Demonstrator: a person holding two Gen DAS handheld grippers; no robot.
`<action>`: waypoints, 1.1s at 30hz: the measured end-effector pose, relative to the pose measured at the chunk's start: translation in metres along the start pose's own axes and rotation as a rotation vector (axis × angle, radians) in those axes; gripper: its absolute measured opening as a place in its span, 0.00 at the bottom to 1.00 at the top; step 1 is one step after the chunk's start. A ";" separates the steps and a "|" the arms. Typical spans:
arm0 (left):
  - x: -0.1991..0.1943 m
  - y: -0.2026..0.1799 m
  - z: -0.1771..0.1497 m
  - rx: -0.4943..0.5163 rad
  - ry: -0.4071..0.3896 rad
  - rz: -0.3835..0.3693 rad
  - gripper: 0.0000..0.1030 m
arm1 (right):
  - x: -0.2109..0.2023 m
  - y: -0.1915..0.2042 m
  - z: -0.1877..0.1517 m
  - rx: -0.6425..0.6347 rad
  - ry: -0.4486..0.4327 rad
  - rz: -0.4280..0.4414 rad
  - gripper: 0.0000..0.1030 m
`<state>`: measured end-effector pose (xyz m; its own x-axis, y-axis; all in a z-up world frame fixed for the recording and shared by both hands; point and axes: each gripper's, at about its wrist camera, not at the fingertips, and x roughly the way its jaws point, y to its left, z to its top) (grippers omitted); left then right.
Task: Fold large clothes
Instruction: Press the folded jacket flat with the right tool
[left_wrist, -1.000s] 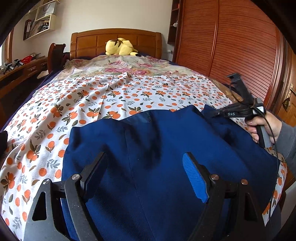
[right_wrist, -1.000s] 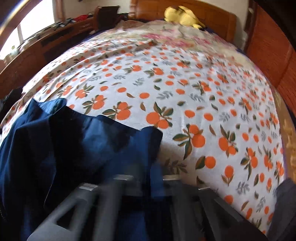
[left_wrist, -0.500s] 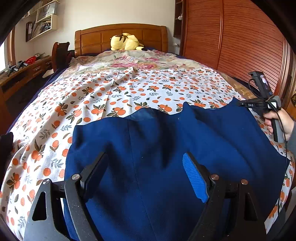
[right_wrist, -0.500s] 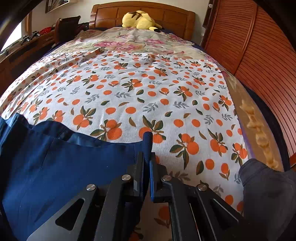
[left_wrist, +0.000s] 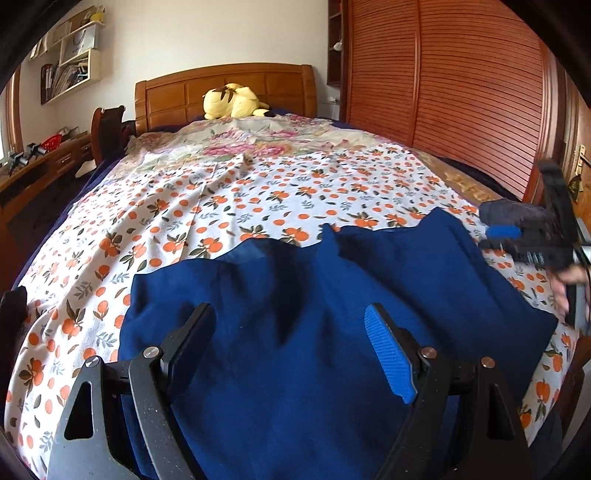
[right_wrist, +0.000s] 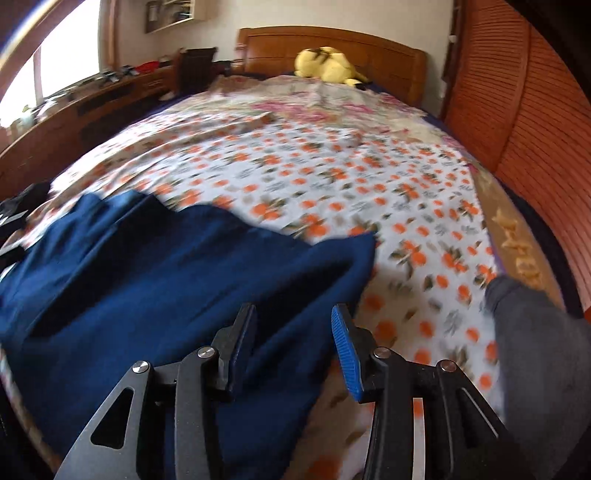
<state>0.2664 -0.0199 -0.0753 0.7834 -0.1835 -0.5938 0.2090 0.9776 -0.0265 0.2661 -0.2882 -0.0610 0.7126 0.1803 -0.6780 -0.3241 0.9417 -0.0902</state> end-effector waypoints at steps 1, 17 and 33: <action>-0.001 -0.002 0.000 0.000 -0.001 -0.003 0.81 | -0.005 0.002 -0.008 0.002 0.003 0.010 0.43; -0.045 -0.035 -0.015 0.026 -0.037 -0.049 0.81 | -0.043 0.027 -0.073 -0.018 0.077 0.031 0.42; -0.055 -0.057 -0.048 0.035 0.017 -0.056 0.81 | -0.064 0.028 -0.091 0.069 0.045 -0.028 0.48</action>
<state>0.1837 -0.0607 -0.0798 0.7597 -0.2362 -0.6058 0.2730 0.9615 -0.0324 0.1545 -0.2996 -0.0866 0.6919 0.1418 -0.7079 -0.2591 0.9640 -0.0601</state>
